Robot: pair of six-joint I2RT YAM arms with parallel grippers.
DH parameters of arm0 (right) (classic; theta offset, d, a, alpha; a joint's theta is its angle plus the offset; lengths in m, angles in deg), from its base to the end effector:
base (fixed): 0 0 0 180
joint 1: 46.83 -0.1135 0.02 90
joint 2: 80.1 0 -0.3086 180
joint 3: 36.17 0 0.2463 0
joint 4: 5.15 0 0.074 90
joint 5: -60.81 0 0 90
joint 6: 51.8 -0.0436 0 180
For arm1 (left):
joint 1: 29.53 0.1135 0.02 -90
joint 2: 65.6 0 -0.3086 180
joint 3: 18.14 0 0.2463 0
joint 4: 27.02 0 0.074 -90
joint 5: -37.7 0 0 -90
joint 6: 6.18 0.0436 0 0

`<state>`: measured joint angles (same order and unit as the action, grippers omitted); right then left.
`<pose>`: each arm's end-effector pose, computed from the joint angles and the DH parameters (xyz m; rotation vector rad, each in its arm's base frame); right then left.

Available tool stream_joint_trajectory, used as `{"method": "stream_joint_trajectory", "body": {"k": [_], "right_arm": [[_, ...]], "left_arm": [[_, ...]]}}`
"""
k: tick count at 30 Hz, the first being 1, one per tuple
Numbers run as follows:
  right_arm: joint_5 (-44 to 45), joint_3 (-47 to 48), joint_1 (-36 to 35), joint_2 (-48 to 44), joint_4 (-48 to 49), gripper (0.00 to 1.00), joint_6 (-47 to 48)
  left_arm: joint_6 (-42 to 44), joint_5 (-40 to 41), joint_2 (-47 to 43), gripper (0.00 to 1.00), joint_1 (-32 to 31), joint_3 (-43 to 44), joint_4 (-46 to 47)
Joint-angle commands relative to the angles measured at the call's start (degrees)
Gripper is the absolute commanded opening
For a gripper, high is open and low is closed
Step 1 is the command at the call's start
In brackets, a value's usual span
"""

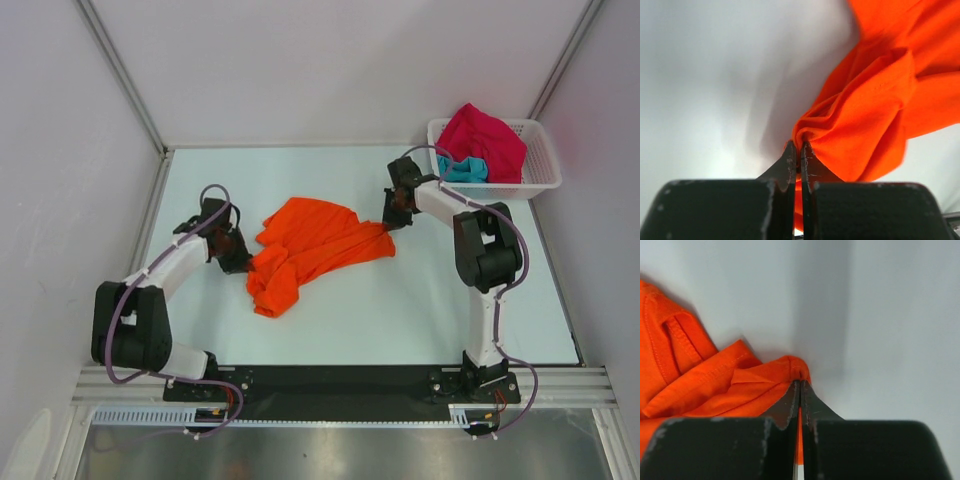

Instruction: Fold and stack the t-shirts

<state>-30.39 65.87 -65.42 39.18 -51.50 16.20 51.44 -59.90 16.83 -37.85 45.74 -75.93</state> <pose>0.4343 0.1470 0.2044 0.0739 2.7048 0.2468 0.2542 -0.0430 0.2328 -0.5464 2.7417 -0.3678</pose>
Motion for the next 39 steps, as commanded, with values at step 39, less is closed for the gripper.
{"method": "stream_joint_trajectory", "body": {"k": [39], "right_arm": [[28.00, 18.39, 0.31, -41.59, -13.45, 0.00, 6.27]], "left_arm": [[4.61, -3.92, -9.48, 0.00, 18.25, 46.46, -19.95]]}}
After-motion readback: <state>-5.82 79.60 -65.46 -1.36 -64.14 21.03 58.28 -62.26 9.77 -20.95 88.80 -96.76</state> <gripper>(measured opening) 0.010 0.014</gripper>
